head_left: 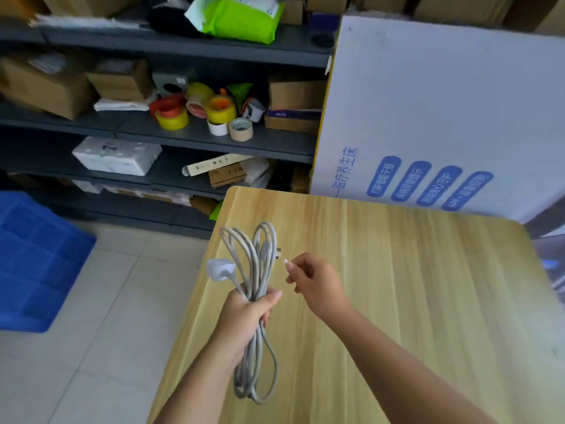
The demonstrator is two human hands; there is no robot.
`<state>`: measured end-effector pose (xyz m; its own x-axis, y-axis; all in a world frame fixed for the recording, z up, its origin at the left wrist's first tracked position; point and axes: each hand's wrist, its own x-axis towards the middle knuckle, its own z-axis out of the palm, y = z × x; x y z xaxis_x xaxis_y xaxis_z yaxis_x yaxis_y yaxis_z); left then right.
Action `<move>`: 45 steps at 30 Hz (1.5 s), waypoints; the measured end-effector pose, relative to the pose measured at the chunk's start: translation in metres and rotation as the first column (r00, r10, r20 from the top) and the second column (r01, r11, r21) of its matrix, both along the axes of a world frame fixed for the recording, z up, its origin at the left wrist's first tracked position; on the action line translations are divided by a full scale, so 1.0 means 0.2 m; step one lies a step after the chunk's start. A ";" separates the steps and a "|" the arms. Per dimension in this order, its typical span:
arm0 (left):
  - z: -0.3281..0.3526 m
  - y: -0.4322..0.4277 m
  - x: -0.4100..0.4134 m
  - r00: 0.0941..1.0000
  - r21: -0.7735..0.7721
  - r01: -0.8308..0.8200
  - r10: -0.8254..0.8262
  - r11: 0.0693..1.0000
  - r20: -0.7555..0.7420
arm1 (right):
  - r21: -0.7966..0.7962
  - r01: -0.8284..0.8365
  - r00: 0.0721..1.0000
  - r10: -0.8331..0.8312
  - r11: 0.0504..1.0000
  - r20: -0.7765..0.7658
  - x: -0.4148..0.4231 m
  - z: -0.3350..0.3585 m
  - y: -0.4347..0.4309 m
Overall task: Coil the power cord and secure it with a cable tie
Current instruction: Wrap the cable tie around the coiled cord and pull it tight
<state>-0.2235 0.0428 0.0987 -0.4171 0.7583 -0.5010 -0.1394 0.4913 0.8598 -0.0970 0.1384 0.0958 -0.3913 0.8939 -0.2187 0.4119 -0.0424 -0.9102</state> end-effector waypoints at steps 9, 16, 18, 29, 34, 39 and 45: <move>0.30 0.11 0.64 0.975 0.142 0.219 -0.214 0.965 -0.056 | -0.003 0.157 0.964 -0.154 0.988 -0.219 0.77 0.46 -0.11; 0.57 0.09 1.13 0.946 0.228 0.323 -0.308 0.918 -0.102 | 0.038 0.246 0.936 -0.227 0.968 -0.267 1.32 0.72 -0.22; 0.63 0.08 1.24 0.938 0.247 0.345 -0.327 0.906 -0.111 | 0.049 0.259 0.935 -0.238 0.965 -0.262 1.43 0.77 -0.25; 0.92 0.00 1.58 0.882 0.347 0.470 -0.419 0.811 -0.217 | 0.267 0.283 0.959 -0.268 0.921 -0.092 1.78 0.99 -0.31; 1.03 -0.05 1.64 0.837 0.385 0.546 -0.467 0.745 -0.284 | 0.284 0.210 0.976 -0.215 0.936 -0.012 1.79 1.00 -0.35; 1.11 -0.08 1.70 0.722 0.324 0.688 -0.564 0.650 -0.400 | 0.258 0.181 0.983 -0.167 0.949 -0.076 1.75 1.03 -0.37; 1.15 -0.07 1.68 0.551 0.070 0.747 -0.556 0.662 -0.622 | 0.149 0.270 0.918 -0.207 0.951 -0.339 1.73 1.00 -0.39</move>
<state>0.1132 0.0283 0.3283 0.1496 0.9856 -0.0785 0.6100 -0.0295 0.7919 0.2492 0.0613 0.2956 -0.1816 0.9814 0.0628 0.1014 0.0822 -0.9914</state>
